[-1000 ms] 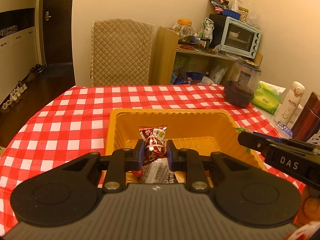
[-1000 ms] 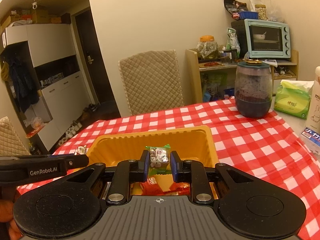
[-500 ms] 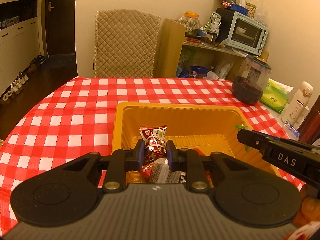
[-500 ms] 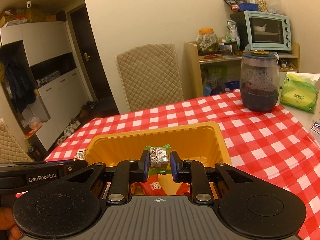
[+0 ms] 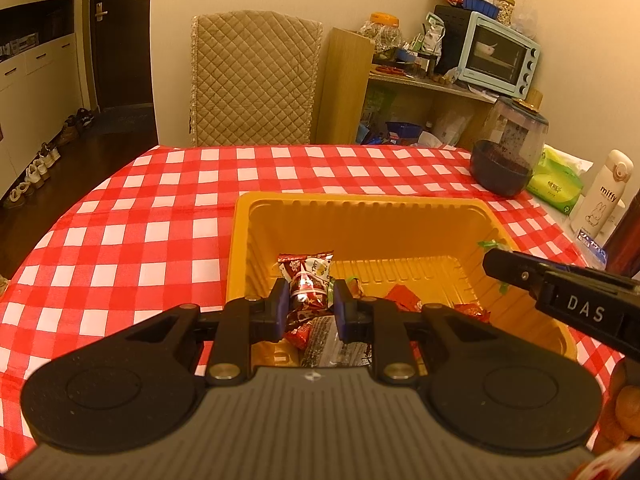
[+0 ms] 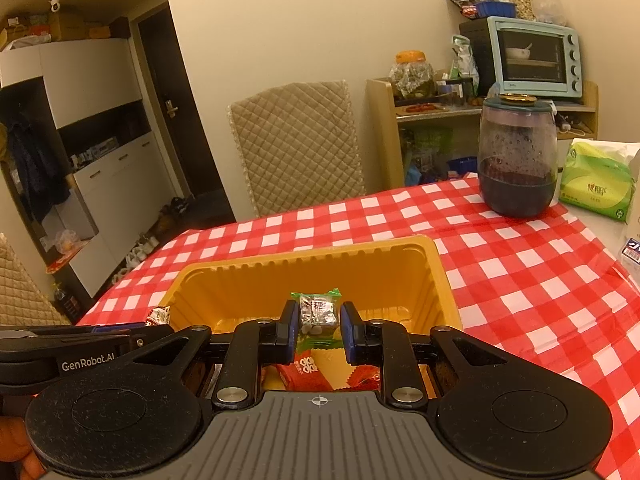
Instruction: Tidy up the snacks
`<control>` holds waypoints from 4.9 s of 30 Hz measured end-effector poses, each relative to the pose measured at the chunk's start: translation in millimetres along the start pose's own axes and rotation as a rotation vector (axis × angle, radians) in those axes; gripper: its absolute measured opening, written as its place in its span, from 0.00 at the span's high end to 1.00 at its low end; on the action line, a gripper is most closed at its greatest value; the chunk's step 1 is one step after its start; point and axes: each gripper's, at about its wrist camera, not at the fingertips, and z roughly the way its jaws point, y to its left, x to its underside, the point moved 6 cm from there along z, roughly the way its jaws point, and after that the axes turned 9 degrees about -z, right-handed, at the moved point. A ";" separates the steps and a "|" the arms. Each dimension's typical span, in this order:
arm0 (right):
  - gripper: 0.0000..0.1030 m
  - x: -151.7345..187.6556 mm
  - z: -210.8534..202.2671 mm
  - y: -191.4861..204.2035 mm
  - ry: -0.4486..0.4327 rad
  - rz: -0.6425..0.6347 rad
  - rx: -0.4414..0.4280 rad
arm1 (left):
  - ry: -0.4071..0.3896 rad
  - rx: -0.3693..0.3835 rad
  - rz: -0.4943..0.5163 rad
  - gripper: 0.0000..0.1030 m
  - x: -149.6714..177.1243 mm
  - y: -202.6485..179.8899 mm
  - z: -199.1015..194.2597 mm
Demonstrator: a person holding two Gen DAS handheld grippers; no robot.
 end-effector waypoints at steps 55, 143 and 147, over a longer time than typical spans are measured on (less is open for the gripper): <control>0.33 -4.3 -3.7 -24.2 -0.031 0.127 -0.005 | -0.027 -0.030 0.008 0.49 -2.5 2.2 -7.2; 0.19 85.6 -413.4 54.8 0.061 -0.121 0.045 | -0.110 -0.158 -0.048 0.00 172.8 -85.7 -400.6; 0.19 86.9 -417.0 56.1 0.059 -0.123 0.034 | -0.109 -0.163 -0.053 0.00 177.2 -83.3 -404.0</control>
